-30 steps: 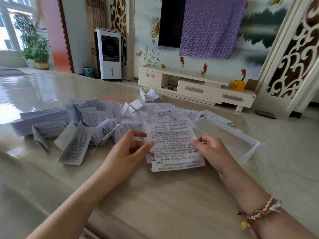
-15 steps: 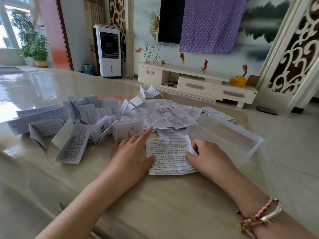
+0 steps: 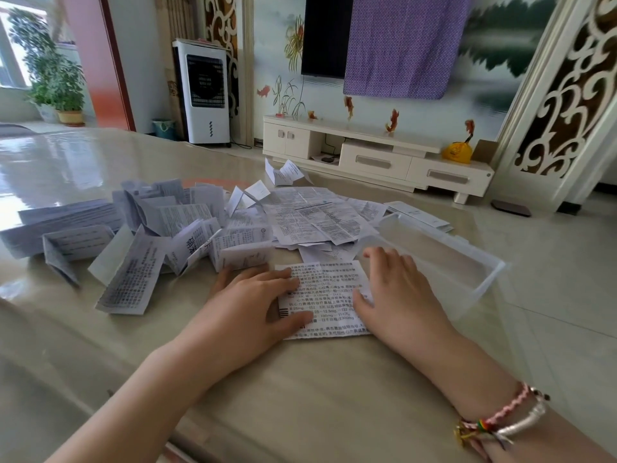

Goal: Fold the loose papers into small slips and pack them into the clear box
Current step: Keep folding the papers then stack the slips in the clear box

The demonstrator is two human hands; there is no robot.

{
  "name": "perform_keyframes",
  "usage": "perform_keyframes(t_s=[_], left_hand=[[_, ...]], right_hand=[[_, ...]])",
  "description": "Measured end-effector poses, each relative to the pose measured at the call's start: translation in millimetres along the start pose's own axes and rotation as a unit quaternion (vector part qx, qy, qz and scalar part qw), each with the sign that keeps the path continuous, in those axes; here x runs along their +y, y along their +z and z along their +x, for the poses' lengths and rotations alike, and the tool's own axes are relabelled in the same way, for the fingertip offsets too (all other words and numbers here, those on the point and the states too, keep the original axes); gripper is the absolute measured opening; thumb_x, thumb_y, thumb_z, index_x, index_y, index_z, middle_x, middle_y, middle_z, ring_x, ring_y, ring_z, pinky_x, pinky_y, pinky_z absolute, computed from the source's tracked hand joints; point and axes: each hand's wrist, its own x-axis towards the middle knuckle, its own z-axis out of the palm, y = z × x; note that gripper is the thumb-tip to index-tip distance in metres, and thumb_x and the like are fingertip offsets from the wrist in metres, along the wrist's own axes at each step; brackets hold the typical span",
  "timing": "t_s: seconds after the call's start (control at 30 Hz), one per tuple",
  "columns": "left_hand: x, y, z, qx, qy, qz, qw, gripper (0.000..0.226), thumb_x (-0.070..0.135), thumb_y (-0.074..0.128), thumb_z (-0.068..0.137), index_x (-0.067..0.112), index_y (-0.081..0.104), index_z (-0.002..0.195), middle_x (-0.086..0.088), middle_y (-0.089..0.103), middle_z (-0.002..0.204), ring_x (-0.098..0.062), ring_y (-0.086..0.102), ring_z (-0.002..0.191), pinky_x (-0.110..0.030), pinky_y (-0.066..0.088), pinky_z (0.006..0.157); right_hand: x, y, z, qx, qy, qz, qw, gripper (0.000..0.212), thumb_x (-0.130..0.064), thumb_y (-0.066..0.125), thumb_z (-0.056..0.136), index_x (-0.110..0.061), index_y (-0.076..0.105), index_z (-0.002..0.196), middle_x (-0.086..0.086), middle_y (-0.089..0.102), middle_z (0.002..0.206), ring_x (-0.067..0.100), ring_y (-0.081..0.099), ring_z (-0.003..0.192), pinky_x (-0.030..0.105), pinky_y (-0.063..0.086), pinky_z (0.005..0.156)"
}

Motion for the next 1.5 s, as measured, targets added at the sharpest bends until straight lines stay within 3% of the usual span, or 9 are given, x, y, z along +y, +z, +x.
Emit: perform_keyframes(t_s=[0.23, 0.47, 0.7, 0.87, 0.97, 1.13, 1.3, 1.37, 1.5], left_hand=[[3.4, -9.3, -6.4, -0.050, -0.006, 0.006, 0.999, 0.129, 0.104, -0.003, 0.033, 0.047, 0.029, 0.144, 0.030, 0.021, 0.153, -0.001, 0.011, 0.144, -0.042, 0.000, 0.119], [3.2, -8.6, -8.5, -0.045, -0.012, -0.014, 0.999, 0.127, 0.104, 0.001, 0.033, 0.049, 0.026, 0.144, 0.027, 0.016, 0.154, -0.002, 0.008, 0.144, -0.038, -0.002, 0.120], [-2.1, -2.6, -4.2, -0.003, 0.088, -0.078, 0.993, 0.082, 0.096, 0.025, 0.062, 0.053, 0.051, 0.127, 0.029, 0.035, 0.143, -0.004, 0.023, 0.135, -0.036, 0.021, 0.117], [-1.3, -4.6, -5.5, -0.020, 0.120, -0.101, 0.987, 0.075, 0.089, 0.035, 0.068, 0.046, 0.058, 0.124, 0.028, 0.046, 0.134, 0.006, 0.037, 0.126, -0.028, 0.031, 0.111], [-0.4, -7.3, -4.9, -0.015, 0.125, -0.092, 0.988, 0.074, 0.087, 0.043, 0.065, 0.043, 0.061, 0.122, 0.027, 0.049, 0.132, 0.005, 0.041, 0.124, -0.027, 0.033, 0.109], [2.0, -10.4, -5.2, 0.060, 0.160, -0.110, 0.979, 0.048, 0.067, 0.046, 0.085, 0.032, 0.073, 0.104, 0.022, 0.066, 0.113, 0.008, 0.058, 0.105, -0.027, 0.047, 0.096], [4.7, -8.6, -6.5, 0.090, 0.136, -0.142, 0.976, 0.050, 0.061, 0.037, 0.092, 0.023, 0.068, 0.086, 0.011, 0.068, 0.081, -0.005, 0.063, 0.076, -0.032, 0.052, 0.070], [7.0, -6.3, -6.6, 0.115, 0.096, -0.186, 0.971, 0.050, 0.061, 0.041, 0.092, 0.019, 0.058, 0.073, 0.004, 0.053, 0.059, -0.007, 0.047, 0.054, -0.030, 0.046, 0.056], [18.2, -7.4, -3.6, 0.175, 0.030, -0.249, 0.952, 0.019, 0.039, 0.061, 0.091, 0.027, 0.067, 0.078, 0.007, 0.051, 0.052, -0.004, 0.039, 0.047, -0.020, 0.034, 0.048]], right_hand=[[-19.1, -3.5, -12.4, 0.002, -0.189, 0.100, 0.977, 0.038, -0.044, 0.061, 0.085, -0.024, 0.036, 0.106, -0.008, 0.028, 0.110, 0.011, 0.029, 0.103, 0.028, 0.034, 0.093], [11.7, -17.0, -11.5, -0.098, -0.148, 0.087, 0.980, 0.026, -0.018, 0.050, 0.089, -0.030, 0.030, 0.100, -0.011, 0.023, 0.105, 0.006, 0.024, 0.099, 0.019, 0.024, 0.088], [11.9, -15.0, -9.1, -0.130, -0.129, 0.097, 0.978, 0.037, 0.003, 0.041, 0.081, -0.029, 0.035, 0.099, -0.011, 0.025, 0.104, 0.008, 0.026, 0.099, 0.023, 0.030, 0.085], [14.7, -15.0, -7.6, -0.134, -0.116, 0.232, 0.956, 0.020, -0.029, 0.064, 0.088, -0.036, 0.051, 0.102, -0.022, 0.048, 0.106, -0.007, 0.043, 0.107, 0.013, 0.035, 0.085], [16.7, -19.3, -7.6, -0.184, -0.098, 0.273, 0.939, 0.042, -0.050, 0.075, 0.076, -0.043, 0.054, 0.112, -0.028, 0.053, 0.118, -0.017, 0.045, 0.111, 0.006, 0.036, 0.089], [23.9, -14.3, -6.1, -0.169, -0.095, 0.318, 0.928, 0.030, -0.027, 0.076, 0.080, -0.040, 0.064, 0.104, -0.029, 0.060, 0.122, -0.013, 0.050, 0.117, 0.022, 0.038, 0.107], [21.9, -13.2, -3.6, -0.090, -0.073, 0.378, 0.919, 0.007, -0.032, 0.072, 0.083, -0.027, 0.074, 0.088, -0.012, 0.073, 0.093, 0.001, 0.067, 0.091, 0.027, 0.050, 0.089], [20.1, -14.3, -1.8, -0.060, -0.050, 0.424, 0.902, 0.027, -0.047, 0.068, 0.076, -0.020, 0.073, 0.081, 0.000, 0.072, 0.080, 0.012, 0.065, 0.075, 0.029, 0.046, 0.075], [14.2, -6.3, 7.8, -0.025, 0.029, 0.478, 0.878, 0.045, -0.058, 0.067, 0.072, -0.013, 0.068, 0.075, 0.012, 0.063, 0.066, 0.018, 0.051, 0.061, 0.030, 0.038, 0.062]])
